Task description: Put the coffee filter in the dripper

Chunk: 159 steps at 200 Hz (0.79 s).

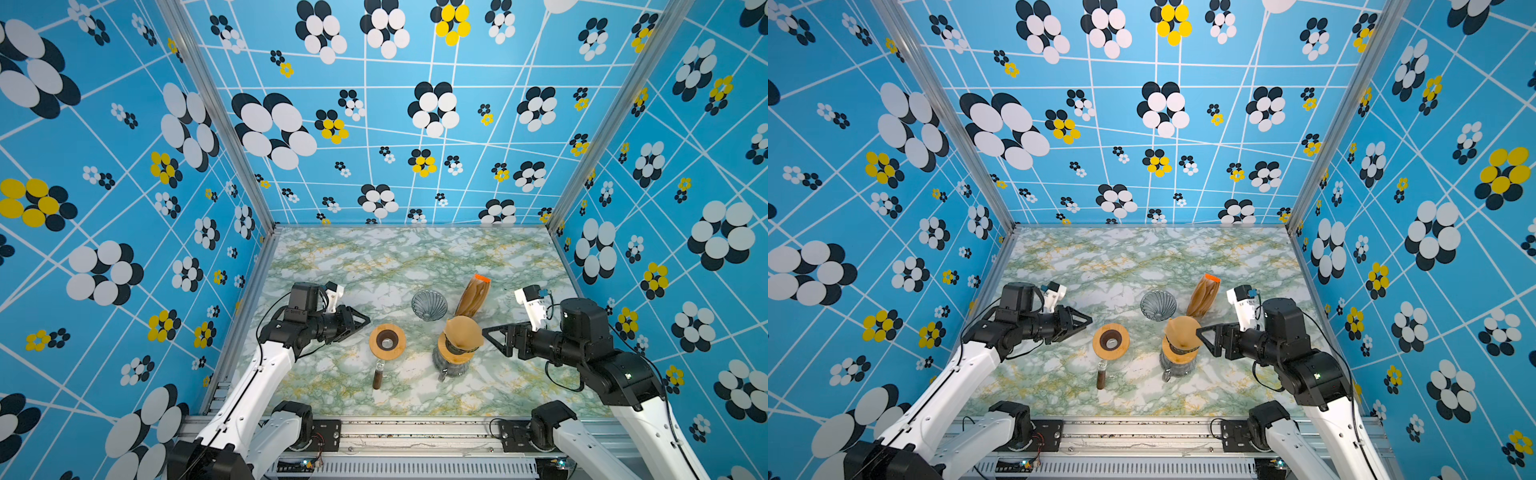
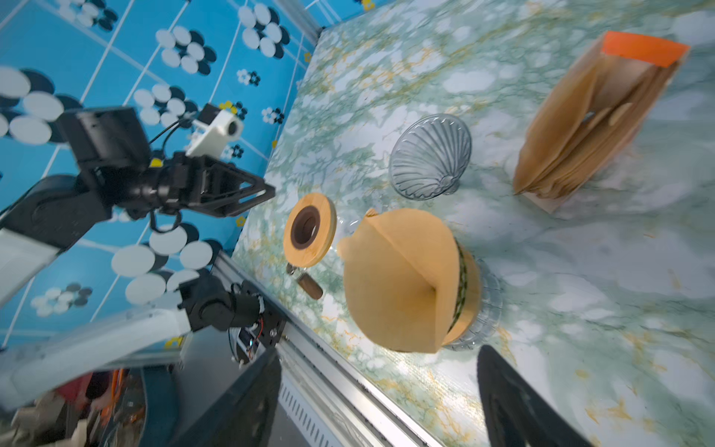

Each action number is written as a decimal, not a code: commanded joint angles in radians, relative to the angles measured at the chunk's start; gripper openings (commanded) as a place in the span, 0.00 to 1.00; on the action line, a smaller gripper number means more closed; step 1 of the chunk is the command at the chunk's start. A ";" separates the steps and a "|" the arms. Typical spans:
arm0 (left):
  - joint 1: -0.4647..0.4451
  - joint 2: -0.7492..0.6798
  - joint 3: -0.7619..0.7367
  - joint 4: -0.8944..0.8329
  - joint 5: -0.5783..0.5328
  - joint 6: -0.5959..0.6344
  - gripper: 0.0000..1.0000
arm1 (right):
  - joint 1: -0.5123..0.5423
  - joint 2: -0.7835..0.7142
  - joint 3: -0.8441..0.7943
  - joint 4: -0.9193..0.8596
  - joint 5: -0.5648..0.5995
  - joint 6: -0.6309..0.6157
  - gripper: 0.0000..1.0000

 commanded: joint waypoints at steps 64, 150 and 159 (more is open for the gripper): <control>-0.103 0.123 0.336 -0.049 -0.031 0.384 0.64 | 0.004 0.316 0.182 0.098 0.302 0.014 0.39; -0.278 0.207 0.341 0.150 -0.088 0.534 0.99 | -0.081 0.612 0.193 0.232 0.232 -0.106 0.29; -0.280 0.193 0.316 0.189 -0.105 0.516 0.99 | -0.083 0.630 0.192 0.243 0.238 -0.108 0.28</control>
